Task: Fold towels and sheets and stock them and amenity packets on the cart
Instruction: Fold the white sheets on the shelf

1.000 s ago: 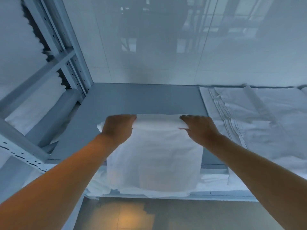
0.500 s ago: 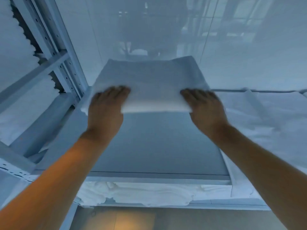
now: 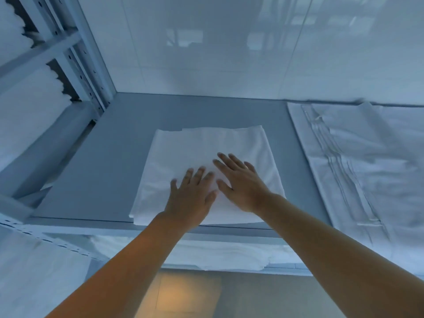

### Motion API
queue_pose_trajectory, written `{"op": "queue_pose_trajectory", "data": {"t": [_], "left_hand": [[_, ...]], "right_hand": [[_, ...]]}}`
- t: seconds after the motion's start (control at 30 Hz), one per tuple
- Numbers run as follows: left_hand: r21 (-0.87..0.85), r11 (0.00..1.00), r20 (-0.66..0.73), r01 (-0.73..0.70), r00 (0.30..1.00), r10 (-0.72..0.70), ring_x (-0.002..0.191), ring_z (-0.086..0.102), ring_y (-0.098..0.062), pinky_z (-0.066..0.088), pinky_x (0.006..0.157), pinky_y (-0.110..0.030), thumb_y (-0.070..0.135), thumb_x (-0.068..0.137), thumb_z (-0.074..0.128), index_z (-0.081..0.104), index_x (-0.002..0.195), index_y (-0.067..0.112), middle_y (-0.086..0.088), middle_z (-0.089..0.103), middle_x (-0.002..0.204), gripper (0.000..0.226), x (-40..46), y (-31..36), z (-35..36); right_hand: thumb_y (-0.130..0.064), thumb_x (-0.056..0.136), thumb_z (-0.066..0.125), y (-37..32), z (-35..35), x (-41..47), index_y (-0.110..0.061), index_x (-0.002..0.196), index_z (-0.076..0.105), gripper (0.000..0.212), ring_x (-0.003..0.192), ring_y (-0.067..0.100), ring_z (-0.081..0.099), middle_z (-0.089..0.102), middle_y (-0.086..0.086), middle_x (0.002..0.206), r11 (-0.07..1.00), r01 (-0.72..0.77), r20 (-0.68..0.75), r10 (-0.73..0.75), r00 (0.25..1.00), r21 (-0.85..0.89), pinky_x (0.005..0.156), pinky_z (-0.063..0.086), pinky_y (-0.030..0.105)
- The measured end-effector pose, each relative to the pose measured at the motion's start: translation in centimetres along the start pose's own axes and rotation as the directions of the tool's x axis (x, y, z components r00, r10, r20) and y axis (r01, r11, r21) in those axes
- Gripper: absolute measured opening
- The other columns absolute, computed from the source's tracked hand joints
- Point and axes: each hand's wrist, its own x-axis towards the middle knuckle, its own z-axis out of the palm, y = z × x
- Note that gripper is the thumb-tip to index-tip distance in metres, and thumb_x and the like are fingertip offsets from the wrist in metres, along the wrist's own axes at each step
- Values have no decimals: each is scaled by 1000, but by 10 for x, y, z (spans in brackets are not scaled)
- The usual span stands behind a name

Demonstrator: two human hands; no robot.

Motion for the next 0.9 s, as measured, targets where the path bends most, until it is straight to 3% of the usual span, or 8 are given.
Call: {"op": "queue_pose_trajectory", "data": {"t": [0.1, 0.23, 0.43, 0.5, 0.57, 0.67, 0.77, 0.9], "left_hand": [[12, 1000, 0, 18, 1000, -18, 160, -3, -23, 13, 123, -61, 60, 104, 13, 4, 164, 36, 7, -2, 173, 65, 12, -3, 21], [-35, 999, -32, -27, 999, 26, 159, 0, -18, 13, 124, -60, 65, 98, 6, 9, 162, 41, 14, 2, 172, 69, 23, -19, 29], [-18, 984, 3, -178, 984, 178, 159, 1, -13, 12, 126, -55, 56, 105, 22, 13, 162, 43, 18, 3, 172, 60, 43, -49, 17], [31, 993, 1, -118, 993, 118, 159, 11, -16, 17, 124, -59, 45, 106, 29, 24, 160, 41, 15, 13, 171, 55, 54, -40, 9], [60, 997, -23, 45, 999, -44, 156, 20, -19, 19, 120, -64, 43, 104, 33, 37, 156, 31, 8, 28, 168, 54, 60, -8, 5], [-53, 980, -33, 193, 980, -195, 159, 9, -20, 13, 122, -63, 48, 106, 22, 22, 162, 24, 2, 16, 172, 62, 41, 34, 22], [-33, 990, -103, 138, 985, -140, 160, 3, -19, 10, 126, -58, 47, 107, 17, 10, 165, 30, 5, 7, 173, 60, 19, 21, 36], [25, 999, -102, 22, 995, -20, 159, 8, -19, 12, 126, -56, 48, 106, 19, 13, 164, 31, 6, 11, 173, 61, 17, 4, 40]], "right_hand": [[-56, 106, 27, 27, 10, 29, -35, 165, 9, 65, 159, 15, -1, 0, -10, 173, 998, -54, 77, 57, 995, -33, 128, 6, 47], [-64, 103, 19, 73, 14, 28, -34, 165, 3, 70, 159, 12, -3, -2, -12, 172, 980, -190, 49, 193, 980, -57, 129, 1, 37], [-64, 102, 18, 53, 26, 19, -30, 166, 7, 72, 159, 16, 0, 2, -8, 173, 944, -329, -44, 329, 943, 5, 129, 3, 41], [-64, 101, 18, 38, 33, 13, -29, 165, 9, 74, 159, 19, 3, 5, -6, 173, 903, -427, -93, 429, 899, 45, 128, 4, 43], [-62, 102, 21, 16, 40, 10, -25, 166, 10, 74, 159, 23, 4, 7, -2, 173, 855, -510, -128, 519, 845, 98, 128, 4, 45], [-54, 103, 25, -15, 46, 4, -20, 166, 8, 73, 159, 26, 2, 4, 3, 174, 786, -591, -115, 613, 781, 181, 127, 2, 47], [-50, 104, 28, -21, 47, -16, -19, 165, 14, 70, 158, 27, 10, 9, 5, 173, 814, -564, -99, 578, 810, 142, 126, 10, 45], [-50, 99, 36, 19, 22, -34, -20, 143, 54, 57, 132, 31, 48, 51, 4, 151, 938, -347, -170, 339, 925, -21, 104, 37, 45]]}}
